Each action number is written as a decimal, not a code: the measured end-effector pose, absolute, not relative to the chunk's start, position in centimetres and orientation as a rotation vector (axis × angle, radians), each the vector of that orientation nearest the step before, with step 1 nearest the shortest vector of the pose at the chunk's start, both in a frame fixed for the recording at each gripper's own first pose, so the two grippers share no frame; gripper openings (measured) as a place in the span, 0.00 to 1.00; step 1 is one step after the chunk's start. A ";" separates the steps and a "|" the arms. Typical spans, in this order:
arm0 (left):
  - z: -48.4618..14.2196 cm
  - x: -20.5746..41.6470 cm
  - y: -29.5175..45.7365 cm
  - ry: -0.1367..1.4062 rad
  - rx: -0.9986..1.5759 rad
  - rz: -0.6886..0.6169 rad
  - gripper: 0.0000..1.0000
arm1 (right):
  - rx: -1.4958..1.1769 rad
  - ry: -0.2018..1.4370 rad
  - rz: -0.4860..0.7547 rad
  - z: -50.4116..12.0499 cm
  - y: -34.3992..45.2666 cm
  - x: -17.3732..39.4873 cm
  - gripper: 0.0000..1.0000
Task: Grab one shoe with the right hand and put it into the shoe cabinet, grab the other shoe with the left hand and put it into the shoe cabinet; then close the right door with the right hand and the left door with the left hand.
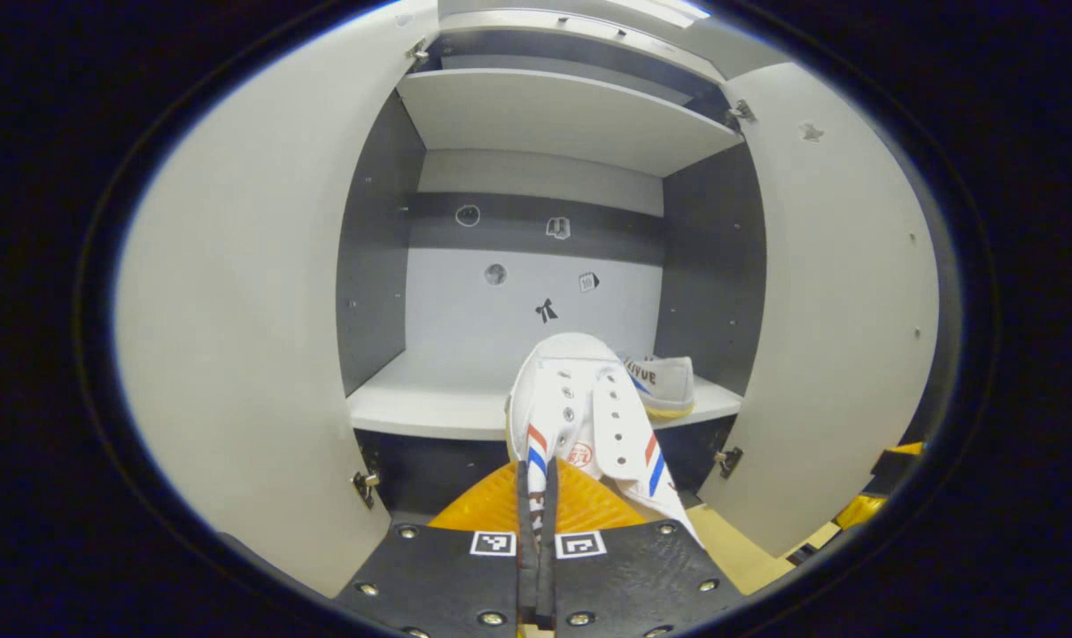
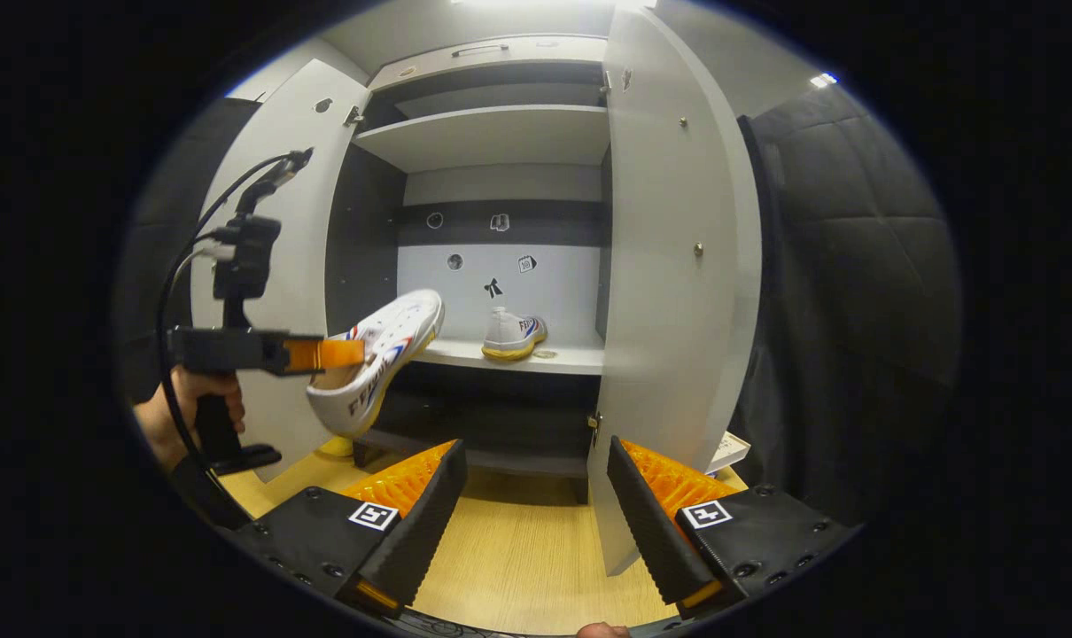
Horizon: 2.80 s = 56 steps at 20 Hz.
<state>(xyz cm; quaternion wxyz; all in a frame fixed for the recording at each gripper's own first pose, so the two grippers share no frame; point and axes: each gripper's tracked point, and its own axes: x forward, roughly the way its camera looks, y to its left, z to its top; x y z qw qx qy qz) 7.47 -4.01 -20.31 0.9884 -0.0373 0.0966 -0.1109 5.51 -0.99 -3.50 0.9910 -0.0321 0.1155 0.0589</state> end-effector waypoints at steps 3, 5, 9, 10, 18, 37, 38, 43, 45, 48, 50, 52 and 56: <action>-20.2 7.4 -4.0 0.161 -0.066 -0.212 0.01 | -0.064 0.240 0.106 -4.0 -1.8 5.3 1.00; -20.3 7.3 -4.0 0.145 -0.057 -0.202 0.01 | -0.057 0.252 0.106 -4.4 -2.0 5.1 1.00; -20.2 7.4 -4.0 0.126 -0.051 -0.188 0.01 | -0.060 0.258 0.106 -4.8 -2.1 5.4 1.00; -20.2 7.4 -4.0 0.129 -0.046 -0.187 0.01 | -0.060 0.256 0.104 -4.7 -2.1 5.3 0.96; -20.7 7.9 -4.0 0.250 -0.036 -0.151 0.01 | -0.038 0.268 0.074 -5.4 -2.9 5.3 1.00; -15.7 -1.0 -4.5 0.064 0.083 -0.144 0.96 | 0.030 0.162 0.079 0.7 -4.7 3.7 0.97; -15.3 -2.5 -4.6 0.048 0.067 -0.148 0.96 | 0.029 0.150 0.075 1.4 -5.0 3.7 1.00; -13.7 -9.1 -4.6 -0.013 0.046 -0.176 0.94 | 0.029 0.078 0.057 5.1 -6.3 3.4 1.00; -13.3 -11.3 -4.6 -0.034 0.055 -0.194 0.94 | 0.017 0.047 0.044 6.8 -7.1 3.2 1.00; -13.3 -14.1 -4.2 -0.021 0.036 -0.223 0.94 | 0.007 0.014 -0.002 8.7 -9.1 3.0 1.00; -13.6 -15.8 -3.9 -0.011 0.020 -0.240 0.95 | 0.003 -0.001 -0.050 9.5 -11.0 3.0 1.00; -13.5 -17.5 -3.6 -0.017 0.028 -0.247 0.94 | 0.006 -0.008 -0.110 10.1 -13.3 3.3 1.00; -12.9 -20.3 -3.4 -0.044 0.063 -0.277 0.94 | 0.032 -0.026 -0.274 10.9 -18.1 4.4 1.00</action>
